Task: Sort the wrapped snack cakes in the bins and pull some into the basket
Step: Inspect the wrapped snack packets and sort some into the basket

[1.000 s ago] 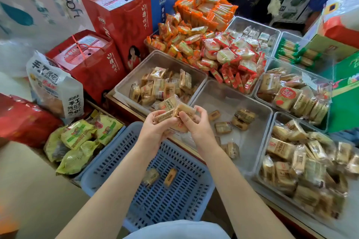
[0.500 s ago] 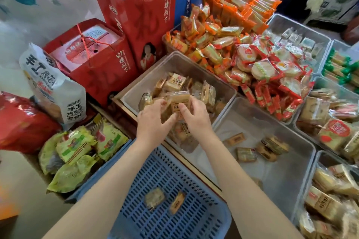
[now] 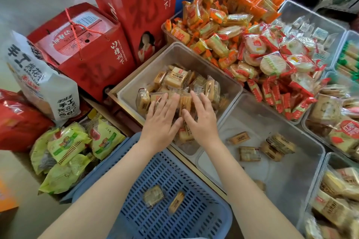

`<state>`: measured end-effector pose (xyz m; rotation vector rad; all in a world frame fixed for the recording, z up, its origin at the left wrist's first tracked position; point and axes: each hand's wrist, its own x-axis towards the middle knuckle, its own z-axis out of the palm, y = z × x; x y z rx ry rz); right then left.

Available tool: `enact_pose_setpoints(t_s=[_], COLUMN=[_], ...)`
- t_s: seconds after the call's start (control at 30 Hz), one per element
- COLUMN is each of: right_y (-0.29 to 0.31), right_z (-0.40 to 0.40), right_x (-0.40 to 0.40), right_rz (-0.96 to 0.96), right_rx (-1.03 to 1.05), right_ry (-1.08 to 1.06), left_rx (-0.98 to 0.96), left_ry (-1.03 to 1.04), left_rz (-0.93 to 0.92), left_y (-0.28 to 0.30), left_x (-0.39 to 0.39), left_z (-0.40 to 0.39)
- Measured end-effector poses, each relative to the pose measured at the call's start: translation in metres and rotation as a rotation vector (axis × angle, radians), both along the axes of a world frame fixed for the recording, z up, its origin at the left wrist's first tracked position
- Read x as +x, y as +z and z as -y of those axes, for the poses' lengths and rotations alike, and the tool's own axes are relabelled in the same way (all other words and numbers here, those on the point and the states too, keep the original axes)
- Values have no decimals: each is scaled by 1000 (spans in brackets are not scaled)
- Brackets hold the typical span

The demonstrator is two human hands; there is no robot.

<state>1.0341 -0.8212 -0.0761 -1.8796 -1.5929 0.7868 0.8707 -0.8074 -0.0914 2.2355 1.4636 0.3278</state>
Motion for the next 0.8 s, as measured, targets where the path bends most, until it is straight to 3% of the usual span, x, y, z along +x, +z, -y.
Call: enact_pose_setpoints(t_s=[0.13, 0.3, 0.4, 0.47, 0.57, 0.63, 0.8], right_y=[2, -5, 2, 12, 16, 8, -31], right_z=[-3, -3, 0, 13, 51, 78, 119], right_x=[2, 0, 1, 10, 40, 64, 139], right_rz=[-41, 43, -91, -199, -268, -284, -222], right_rx=[45, 2, -15, 27, 54, 33, -208], right_ry=[-7, 37, 0, -39, -175, -335, -682], left_rx=[-54, -66, -96, 2, 190, 216, 216], left_ry=[81, 88, 121, 133, 30, -100, -201], left_rz=[-118, -188, -129, -64, 21, 17, -276], left_y=[-1, -4, 5, 11, 15, 10, -16], left_x=[2, 4, 5, 11, 36, 62, 113], left_z=[-5, -2, 2, 15, 46, 66, 92])
